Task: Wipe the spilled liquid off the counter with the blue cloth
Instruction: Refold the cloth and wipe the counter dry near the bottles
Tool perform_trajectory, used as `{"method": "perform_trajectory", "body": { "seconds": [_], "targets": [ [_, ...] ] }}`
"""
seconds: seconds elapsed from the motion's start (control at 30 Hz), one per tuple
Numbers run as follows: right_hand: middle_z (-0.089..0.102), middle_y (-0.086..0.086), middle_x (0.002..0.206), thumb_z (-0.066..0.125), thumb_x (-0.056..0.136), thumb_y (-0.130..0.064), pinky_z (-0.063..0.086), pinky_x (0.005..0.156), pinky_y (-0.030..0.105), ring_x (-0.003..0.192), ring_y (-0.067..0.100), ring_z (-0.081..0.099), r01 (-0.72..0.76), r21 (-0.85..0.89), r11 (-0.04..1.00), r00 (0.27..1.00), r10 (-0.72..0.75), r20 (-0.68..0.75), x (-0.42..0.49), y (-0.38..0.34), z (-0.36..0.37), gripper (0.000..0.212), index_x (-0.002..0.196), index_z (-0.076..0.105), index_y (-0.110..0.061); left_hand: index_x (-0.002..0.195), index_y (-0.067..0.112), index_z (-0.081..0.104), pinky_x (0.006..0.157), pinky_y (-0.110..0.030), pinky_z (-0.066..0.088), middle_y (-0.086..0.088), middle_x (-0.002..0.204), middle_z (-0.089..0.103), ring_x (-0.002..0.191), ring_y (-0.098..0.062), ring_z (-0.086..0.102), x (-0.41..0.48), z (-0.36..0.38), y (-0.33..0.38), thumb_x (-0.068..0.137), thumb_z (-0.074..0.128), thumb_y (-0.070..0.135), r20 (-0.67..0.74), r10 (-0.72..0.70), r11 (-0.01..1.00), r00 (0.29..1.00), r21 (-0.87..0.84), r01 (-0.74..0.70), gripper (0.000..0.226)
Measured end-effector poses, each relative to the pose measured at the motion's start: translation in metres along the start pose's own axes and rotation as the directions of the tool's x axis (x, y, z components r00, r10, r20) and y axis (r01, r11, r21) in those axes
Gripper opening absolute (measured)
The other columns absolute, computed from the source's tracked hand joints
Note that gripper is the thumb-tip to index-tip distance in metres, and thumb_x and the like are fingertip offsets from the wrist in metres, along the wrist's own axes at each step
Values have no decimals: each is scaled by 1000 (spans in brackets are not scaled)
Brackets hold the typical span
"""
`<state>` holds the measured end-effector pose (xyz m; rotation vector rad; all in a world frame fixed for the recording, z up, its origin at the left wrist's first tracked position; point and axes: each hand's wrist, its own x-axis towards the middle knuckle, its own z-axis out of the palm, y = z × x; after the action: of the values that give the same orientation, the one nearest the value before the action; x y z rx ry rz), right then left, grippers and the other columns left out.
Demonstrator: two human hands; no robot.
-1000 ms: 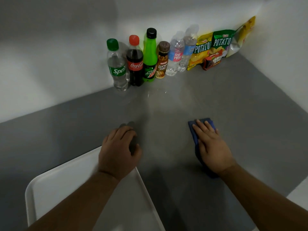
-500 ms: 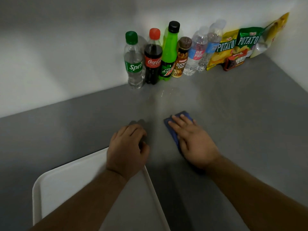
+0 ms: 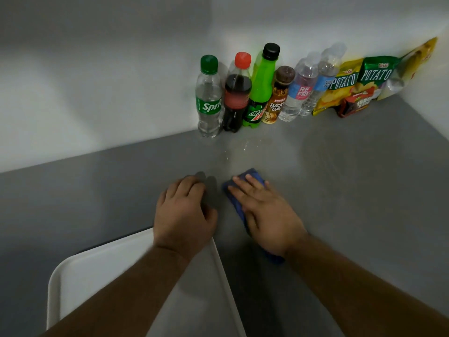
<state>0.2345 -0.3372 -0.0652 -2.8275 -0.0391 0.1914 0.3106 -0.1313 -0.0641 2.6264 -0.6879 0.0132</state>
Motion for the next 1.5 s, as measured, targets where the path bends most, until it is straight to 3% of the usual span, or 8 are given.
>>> {"method": "perform_trajectory", "body": {
  "seconds": [0.2,0.47,0.57,0.7,0.87,1.03,1.3,1.5],
  "targets": [
    [17,-7,170,29,102,-30,4,128,43,158,20,9,-292,43,956,946,295,-132,-11,27,-4,59,161,28,-27,127,7,69,110,-50,46,-11,140,64,131,-37,58,6,-3,-2,80,52,29,6,-71,997,997,0,71,54],
    [22,-7,169,34,97,-27,1,126,39,157,17,9,35,-3,999,997,-36,-66,48,-21,6,63,160,29,-29,127,4,70,107,-51,49,-15,138,66,125,-38,63,1,3,-4,80,54,18,-52,-40,999,998,24,41,51],
    [24,-5,169,43,101,-18,8,128,41,157,18,13,-75,-11,997,992,74,-100,74,12,-11,61,160,31,-26,126,3,71,107,-52,50,-15,138,67,124,-39,64,0,5,-5,78,57,14,-79,-32,999,996,25,34,50],
    [25,-4,169,35,101,-26,3,124,38,157,22,15,-258,18,966,948,257,-190,36,28,-6,59,160,32,-25,123,3,72,104,-54,53,-15,136,68,122,-39,66,-1,7,-4,80,53,12,-122,-15,1000,992,26,18,48],
    [22,-8,169,24,91,-38,4,128,45,158,19,10,-111,37,993,990,114,-79,23,-31,17,69,160,31,-30,122,1,72,103,-55,54,-17,133,69,120,-40,67,0,7,-3,83,41,18,-135,1,1000,991,21,2,52],
    [25,-5,168,42,97,-25,9,128,46,157,20,13,25,-19,1000,995,-27,-100,84,-31,6,63,159,32,-25,124,-4,70,103,-59,53,-23,133,67,120,-44,66,1,7,-1,82,37,19,-106,-26,999,994,18,28,59],
    [26,-1,168,41,104,-20,11,128,46,157,22,15,-329,92,940,916,341,-209,73,80,-26,55,159,34,-22,123,-3,70,101,-57,55,-19,134,68,118,-44,67,2,3,1,80,39,17,-102,-32,999,994,29,35,57],
    [32,-4,166,36,99,-37,10,127,44,156,21,21,-152,107,983,961,173,-217,32,4,9,58,156,41,-24,125,-2,70,101,-57,55,-19,135,67,119,-44,67,0,4,1,80,45,12,-88,-42,999,995,16,44,53]
  ]
}}
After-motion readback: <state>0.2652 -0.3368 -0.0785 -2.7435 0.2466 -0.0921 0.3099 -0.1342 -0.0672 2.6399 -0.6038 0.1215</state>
